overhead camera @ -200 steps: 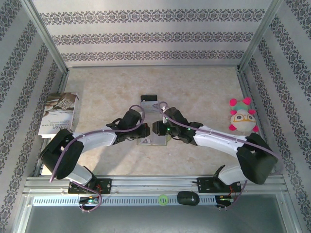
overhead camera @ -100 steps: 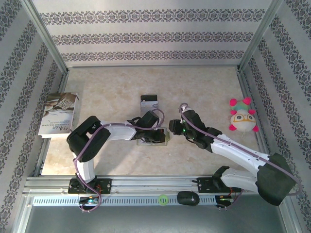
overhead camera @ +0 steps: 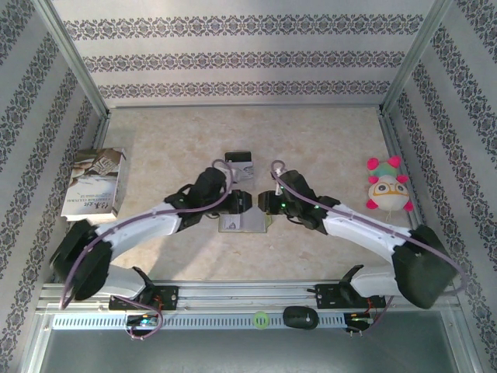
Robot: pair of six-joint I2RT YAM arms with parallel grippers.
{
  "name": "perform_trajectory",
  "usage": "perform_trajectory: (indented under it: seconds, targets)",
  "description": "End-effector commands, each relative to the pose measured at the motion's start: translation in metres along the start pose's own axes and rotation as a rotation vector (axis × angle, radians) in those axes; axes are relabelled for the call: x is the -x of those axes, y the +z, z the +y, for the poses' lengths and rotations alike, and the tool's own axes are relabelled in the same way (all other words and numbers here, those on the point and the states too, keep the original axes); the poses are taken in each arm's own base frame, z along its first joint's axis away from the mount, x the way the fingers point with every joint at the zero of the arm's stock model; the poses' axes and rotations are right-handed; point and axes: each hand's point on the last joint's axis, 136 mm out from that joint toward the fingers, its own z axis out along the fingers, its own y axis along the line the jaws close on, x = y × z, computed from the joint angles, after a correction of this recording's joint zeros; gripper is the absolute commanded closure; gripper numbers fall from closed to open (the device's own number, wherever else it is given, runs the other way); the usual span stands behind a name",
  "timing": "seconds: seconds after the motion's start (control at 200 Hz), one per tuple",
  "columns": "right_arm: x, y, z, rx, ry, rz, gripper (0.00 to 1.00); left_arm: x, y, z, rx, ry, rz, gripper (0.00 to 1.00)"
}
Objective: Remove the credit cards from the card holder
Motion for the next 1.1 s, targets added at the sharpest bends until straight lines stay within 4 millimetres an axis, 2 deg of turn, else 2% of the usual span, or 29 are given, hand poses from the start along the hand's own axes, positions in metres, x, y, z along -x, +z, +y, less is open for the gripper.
perform_trajectory:
  seconds: [0.0,0.08,0.16,0.38,0.47,0.595,0.794,0.939,1.094]
  targets:
    - [-0.012,0.021,0.037,0.122,-0.047,0.097,0.81,-0.004,-0.015,0.065,0.195,-0.035,-0.018,0.77]
    - [-0.029,0.037,0.038,0.119,-0.044,0.151,0.85,-0.01,-0.016,0.086,0.193,-0.095,-0.001,0.77]
    - [-0.042,0.047,0.03,0.097,-0.026,0.187,0.85,-0.019,-0.01,0.093,0.187,-0.099,0.021,0.77]
    - [-0.081,0.063,-0.011,-0.021,0.016,0.279,0.86,-0.039,0.007,0.114,0.216,-0.111,0.083,0.76]
    - [-0.09,0.067,-0.026,-0.082,0.031,0.303,0.87,-0.042,0.011,0.118,0.228,-0.103,0.101,0.76]
    - [-0.084,0.064,-0.029,-0.112,0.005,0.294,0.85,-0.037,0.009,0.112,0.214,-0.074,0.09,0.68]
    - [-0.052,0.049,0.003,-0.032,-0.066,0.216,0.78,-0.033,0.009,0.096,0.159,-0.035,0.084,0.65]
    - [-0.036,0.05,0.025,0.047,-0.056,0.2,0.75,-0.037,0.017,0.1,0.161,-0.045,0.097,0.76]
    - [-0.033,0.065,0.03,0.067,-0.013,0.221,0.76,-0.042,0.023,0.105,0.168,-0.067,0.114,0.84]
